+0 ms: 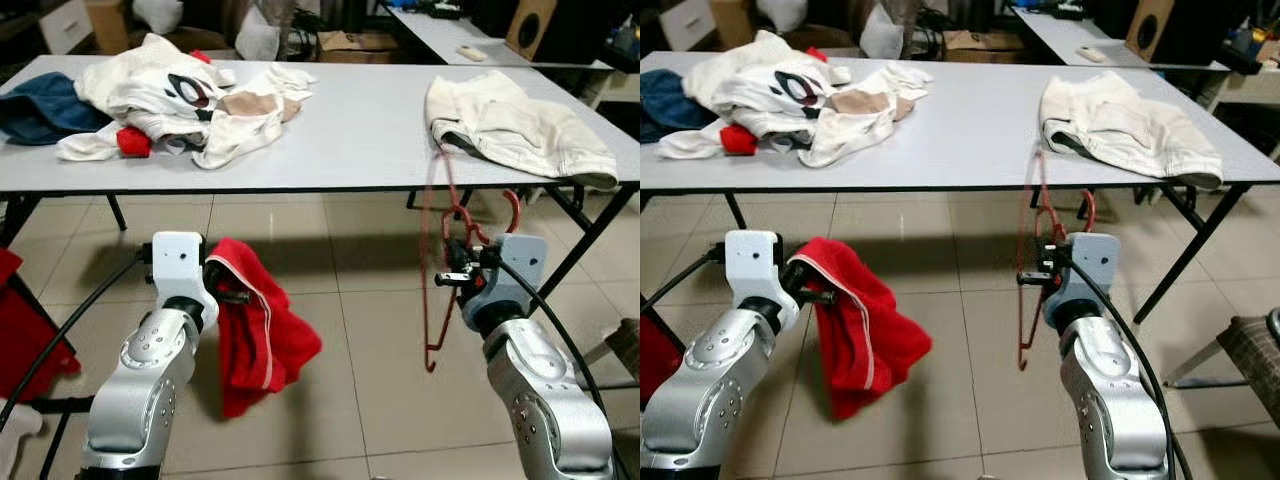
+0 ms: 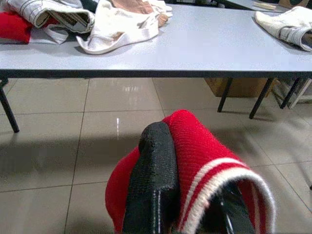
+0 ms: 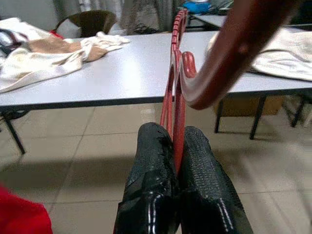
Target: Hang hanger
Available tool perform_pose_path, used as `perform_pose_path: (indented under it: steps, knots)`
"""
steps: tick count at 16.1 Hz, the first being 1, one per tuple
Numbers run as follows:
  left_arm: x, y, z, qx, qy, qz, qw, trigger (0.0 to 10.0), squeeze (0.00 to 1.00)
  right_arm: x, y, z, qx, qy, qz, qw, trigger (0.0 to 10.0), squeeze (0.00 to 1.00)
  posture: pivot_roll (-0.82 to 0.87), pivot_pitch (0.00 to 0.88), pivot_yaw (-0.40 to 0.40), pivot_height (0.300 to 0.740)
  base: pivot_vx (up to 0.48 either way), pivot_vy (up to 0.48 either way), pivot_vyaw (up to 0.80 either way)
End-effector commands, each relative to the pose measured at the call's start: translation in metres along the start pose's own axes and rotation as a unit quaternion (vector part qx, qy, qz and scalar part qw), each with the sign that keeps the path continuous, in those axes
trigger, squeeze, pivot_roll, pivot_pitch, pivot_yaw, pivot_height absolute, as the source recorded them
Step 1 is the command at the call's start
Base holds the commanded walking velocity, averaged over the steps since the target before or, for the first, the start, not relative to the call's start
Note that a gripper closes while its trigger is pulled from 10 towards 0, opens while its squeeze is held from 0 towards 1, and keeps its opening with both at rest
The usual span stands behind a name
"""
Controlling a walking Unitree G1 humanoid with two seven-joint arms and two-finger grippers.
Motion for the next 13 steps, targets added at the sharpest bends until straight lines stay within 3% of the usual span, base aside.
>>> perform_pose_path:
  steps: [1,5,10,13]
  knots:
    - [-0.0021,-0.0012,0.009,-0.017,-0.009,-0.003,1.0,10.0,0.0,0.0026,-0.002,0.0027,-0.003,0.005,0.01,1.0,10.0,0.0,-0.07,0.0,-0.032,0.74,0.0,-0.345,0.0]
    - [-0.0081,-0.0039,0.0118,-0.019,-0.014,-0.018,1.0,10.0,0.0,0.0003,-0.0044,0.0105,-0.038,0.053,-0.022,0.998,10.0,0.0,-0.07,0.0,-0.033,0.74,0.0,-0.388,0.0]
    - [-0.0111,-0.0077,0.0135,-0.023,-0.017,-0.027,0.999,10.0,0.0,0.0007,-0.0056,0.0068,-0.011,-0.003,-0.004,1.0,10.0,0.0,-0.06,0.0,-0.026,0.74,0.0,-0.48,0.0]
    - [-0.012,-0.0055,0.0124,-0.021,-0.019,-0.03,0.999,10.0,0.0,0.0007,-0.0039,0.0042,-0.008,-0.008,-0.009,1.0,10.0,0.0,-0.06,0.0,-0.028,0.74,0.0,-0.48,0.0]
Point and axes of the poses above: a point about 5 cm out from each wrist's last joint towards the gripper, its own y axis pointing back from the gripper into the wrist, its own z axis along the axis of the wrist's last joint, x = y × z, the point moved 1 cm from there along -y, pointing out of the wrist towards the gripper, and after that the axes turned 8 degrees about -y, right-handed, at the moved point
